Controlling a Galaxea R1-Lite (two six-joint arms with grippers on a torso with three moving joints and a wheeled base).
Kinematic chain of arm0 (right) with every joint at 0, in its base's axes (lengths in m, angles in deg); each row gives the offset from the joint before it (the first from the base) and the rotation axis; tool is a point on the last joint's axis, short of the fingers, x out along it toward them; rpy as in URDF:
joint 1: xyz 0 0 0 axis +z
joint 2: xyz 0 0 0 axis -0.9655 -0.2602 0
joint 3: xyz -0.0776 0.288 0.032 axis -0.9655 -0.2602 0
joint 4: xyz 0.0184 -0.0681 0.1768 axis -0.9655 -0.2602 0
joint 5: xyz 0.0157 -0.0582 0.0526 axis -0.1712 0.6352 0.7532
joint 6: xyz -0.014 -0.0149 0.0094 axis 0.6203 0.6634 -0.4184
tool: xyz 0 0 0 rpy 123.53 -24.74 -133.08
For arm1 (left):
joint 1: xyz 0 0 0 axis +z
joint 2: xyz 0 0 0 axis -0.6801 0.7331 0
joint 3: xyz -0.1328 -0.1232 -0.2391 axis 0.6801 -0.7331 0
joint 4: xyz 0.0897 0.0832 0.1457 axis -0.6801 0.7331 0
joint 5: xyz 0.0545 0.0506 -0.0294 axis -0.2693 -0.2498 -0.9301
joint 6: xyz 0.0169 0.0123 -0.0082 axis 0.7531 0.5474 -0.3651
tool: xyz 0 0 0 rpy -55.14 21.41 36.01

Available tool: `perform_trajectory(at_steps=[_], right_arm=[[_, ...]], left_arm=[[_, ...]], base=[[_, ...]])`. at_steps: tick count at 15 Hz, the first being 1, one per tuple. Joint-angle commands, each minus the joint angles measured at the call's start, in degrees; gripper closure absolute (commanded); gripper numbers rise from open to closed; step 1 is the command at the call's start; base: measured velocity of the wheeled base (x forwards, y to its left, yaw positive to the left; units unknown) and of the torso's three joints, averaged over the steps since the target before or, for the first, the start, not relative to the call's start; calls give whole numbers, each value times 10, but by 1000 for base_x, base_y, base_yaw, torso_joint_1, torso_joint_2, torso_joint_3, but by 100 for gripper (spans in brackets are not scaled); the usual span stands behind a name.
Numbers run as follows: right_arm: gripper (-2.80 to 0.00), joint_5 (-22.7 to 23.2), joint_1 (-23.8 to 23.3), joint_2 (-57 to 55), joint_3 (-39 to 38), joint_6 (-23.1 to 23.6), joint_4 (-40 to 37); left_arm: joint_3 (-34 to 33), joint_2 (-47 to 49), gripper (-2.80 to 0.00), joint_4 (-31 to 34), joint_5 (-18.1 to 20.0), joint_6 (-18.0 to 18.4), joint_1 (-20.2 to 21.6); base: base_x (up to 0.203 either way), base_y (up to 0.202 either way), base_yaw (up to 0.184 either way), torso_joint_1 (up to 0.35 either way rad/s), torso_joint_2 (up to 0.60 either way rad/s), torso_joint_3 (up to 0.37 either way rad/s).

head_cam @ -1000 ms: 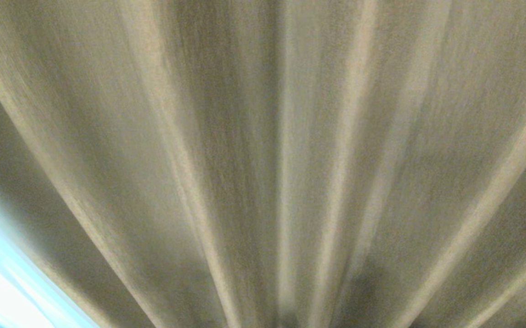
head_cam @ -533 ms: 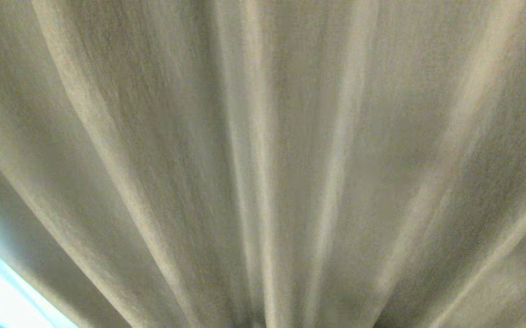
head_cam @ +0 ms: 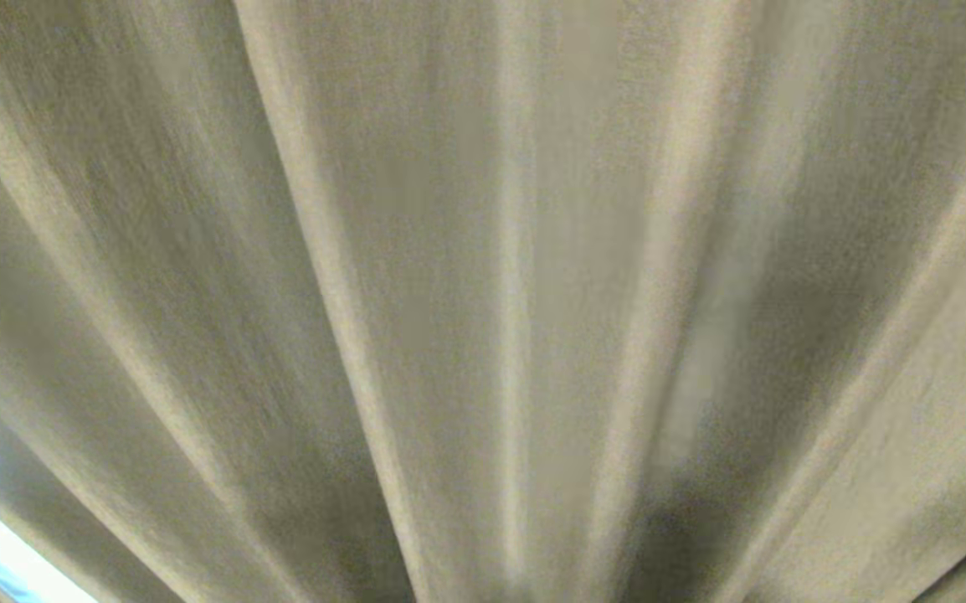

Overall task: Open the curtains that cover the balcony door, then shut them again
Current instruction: Close the outer curtains on both sides

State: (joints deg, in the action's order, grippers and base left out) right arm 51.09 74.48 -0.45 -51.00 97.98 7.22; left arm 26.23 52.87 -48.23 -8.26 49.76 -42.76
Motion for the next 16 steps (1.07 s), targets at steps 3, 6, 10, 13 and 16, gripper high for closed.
perform_trajectory(at_steps=[3,6,10,13,16], right_arm=[[0,15,4,66,0,-3,-35],[0,15,4,66,0,-3,-35],[0,12,4,66,0,-53,-36],[0,10,4,66,0,-66,-36],[0,10,4,66,0,-67,-36]], left_arm=[[0,0,0,0,0,0,0],[0,0,0,0,0,0,1],[0,0,0,0,0,0,0],[0,0,0,0,0,0,0],[0,0,0,0,0,0,0]], base=[[0,0,0,0,0,0],[0,0,0,0,0,0],[0,0,0,0,0,0],[0,0,0,0,0,0],[0,0,0,0,0,0]])
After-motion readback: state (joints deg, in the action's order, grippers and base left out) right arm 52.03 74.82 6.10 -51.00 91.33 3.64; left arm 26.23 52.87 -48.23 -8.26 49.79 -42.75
